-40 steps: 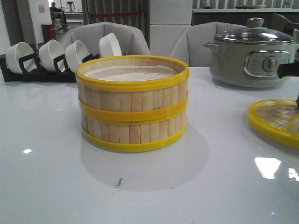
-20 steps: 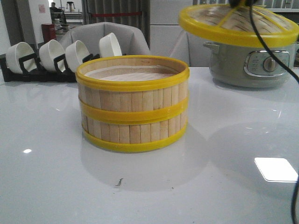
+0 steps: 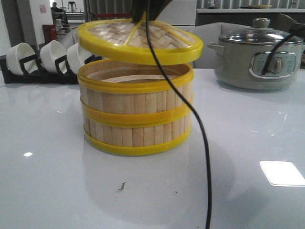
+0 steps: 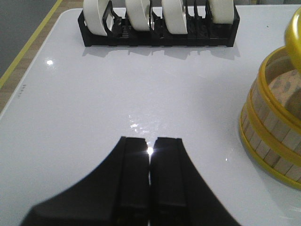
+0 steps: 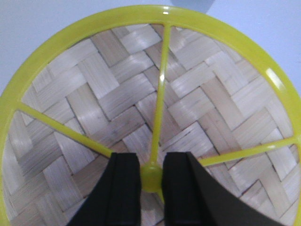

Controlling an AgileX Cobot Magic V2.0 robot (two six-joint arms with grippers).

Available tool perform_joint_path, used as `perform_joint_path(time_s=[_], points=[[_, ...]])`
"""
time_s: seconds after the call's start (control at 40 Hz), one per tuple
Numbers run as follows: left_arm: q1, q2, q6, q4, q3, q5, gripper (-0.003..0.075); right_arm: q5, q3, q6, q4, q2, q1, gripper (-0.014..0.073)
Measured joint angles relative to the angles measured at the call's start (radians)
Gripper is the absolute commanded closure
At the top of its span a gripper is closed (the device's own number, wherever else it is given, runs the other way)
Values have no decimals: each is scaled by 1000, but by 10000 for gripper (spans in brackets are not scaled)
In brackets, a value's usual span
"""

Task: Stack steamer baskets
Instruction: 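Lift the woven lid with the right gripper over the basket stack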

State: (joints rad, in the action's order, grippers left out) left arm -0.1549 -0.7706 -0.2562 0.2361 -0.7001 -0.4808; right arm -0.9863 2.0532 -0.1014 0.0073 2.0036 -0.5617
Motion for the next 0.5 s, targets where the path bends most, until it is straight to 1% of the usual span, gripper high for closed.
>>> perform_joint_path(time_s=[0.175,0.5], points=[[0,0,0,0,0,0,636,-5,4,20,0,43,-15,571],[0,0,0,0,0,0,636,2,8,38,-2,52,-15,571]])
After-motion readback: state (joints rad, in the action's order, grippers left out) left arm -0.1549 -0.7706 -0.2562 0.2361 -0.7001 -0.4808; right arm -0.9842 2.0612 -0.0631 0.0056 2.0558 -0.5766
